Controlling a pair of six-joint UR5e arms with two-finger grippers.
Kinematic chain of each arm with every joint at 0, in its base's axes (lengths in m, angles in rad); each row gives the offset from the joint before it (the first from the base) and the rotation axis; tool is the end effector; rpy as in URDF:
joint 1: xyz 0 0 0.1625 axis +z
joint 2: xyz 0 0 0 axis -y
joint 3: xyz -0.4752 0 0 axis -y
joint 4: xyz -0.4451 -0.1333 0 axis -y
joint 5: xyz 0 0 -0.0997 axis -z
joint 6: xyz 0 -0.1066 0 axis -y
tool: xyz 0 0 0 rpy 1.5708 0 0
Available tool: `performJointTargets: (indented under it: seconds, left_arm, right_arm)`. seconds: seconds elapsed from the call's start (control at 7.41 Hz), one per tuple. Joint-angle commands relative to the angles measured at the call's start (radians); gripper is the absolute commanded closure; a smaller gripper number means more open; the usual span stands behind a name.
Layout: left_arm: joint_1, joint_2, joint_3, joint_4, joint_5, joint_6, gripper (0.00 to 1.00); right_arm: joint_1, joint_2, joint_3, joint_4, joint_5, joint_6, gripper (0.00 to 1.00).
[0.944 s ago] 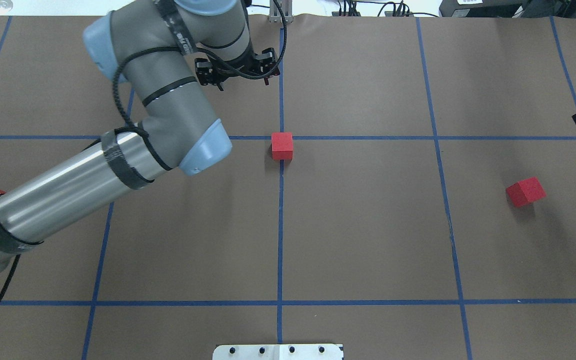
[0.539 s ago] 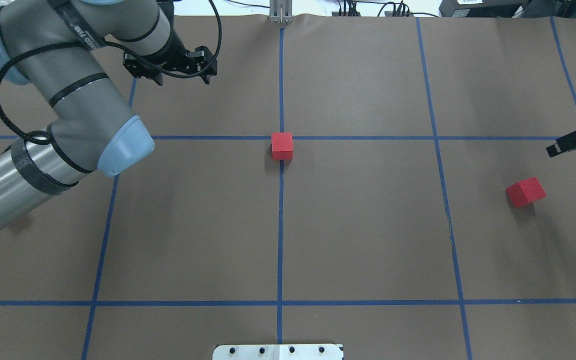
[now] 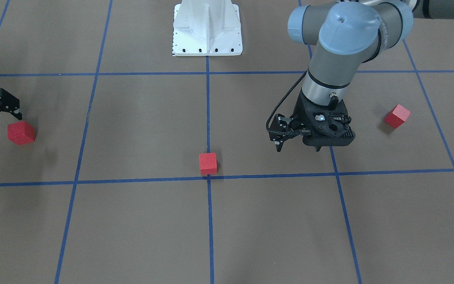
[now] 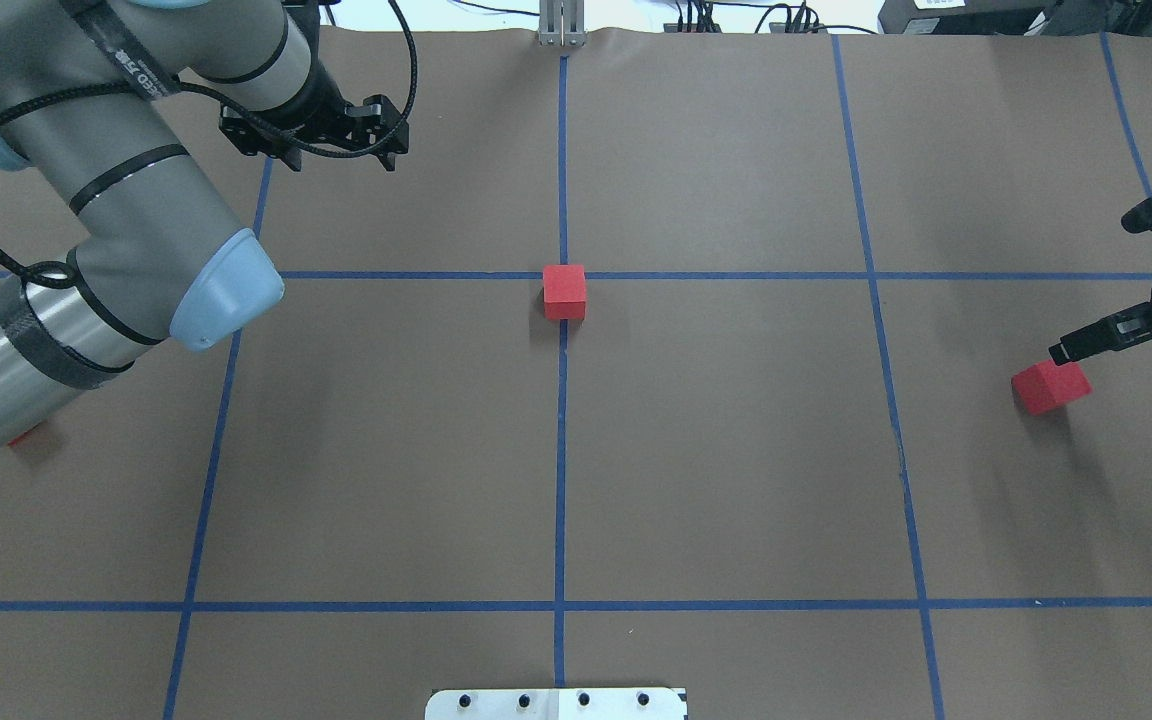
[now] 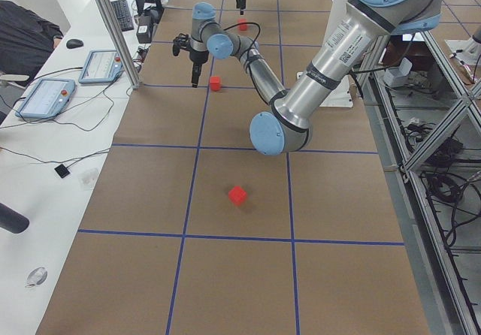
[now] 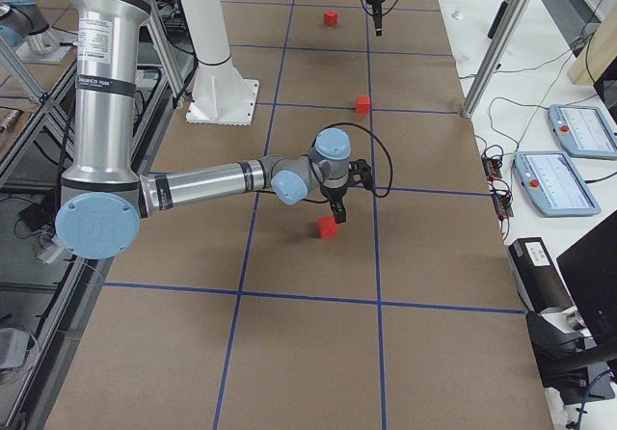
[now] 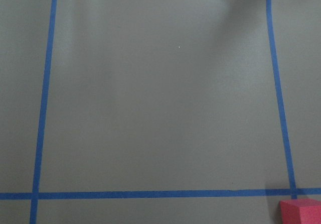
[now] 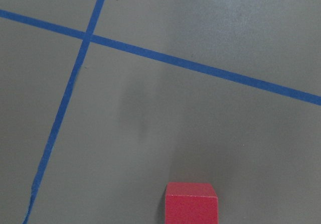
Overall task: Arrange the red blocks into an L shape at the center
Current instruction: 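Reach the right gripper down and grasp the red cube near it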
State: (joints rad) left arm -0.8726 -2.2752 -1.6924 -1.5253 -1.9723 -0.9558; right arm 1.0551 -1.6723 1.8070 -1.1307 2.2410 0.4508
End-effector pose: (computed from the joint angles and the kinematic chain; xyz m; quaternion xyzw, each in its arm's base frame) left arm 0.4115 -0.6329 0.1969 0.1167 0.3992 -0.0412 0.9085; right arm -0.1991 -0.4872 0.5914 0.0905 -0.4036 -0.1226 0.9021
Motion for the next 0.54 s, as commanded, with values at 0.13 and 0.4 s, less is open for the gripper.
performJointTargets:
  seconds: [0.13,0.4]
  left_arm:
    - [0.000,0.008,0.007,-0.007,0.001,0.005,0.01]
    - [0.000,0.008,0.010,-0.009,0.001,0.005,0.01]
  right_arm:
    - [-0.046,-0.004,-0.043,0.002,-0.011,-0.004,0.01]
    - [-0.076,0.011,-0.083,0.002,-0.011,-0.011,0.01]
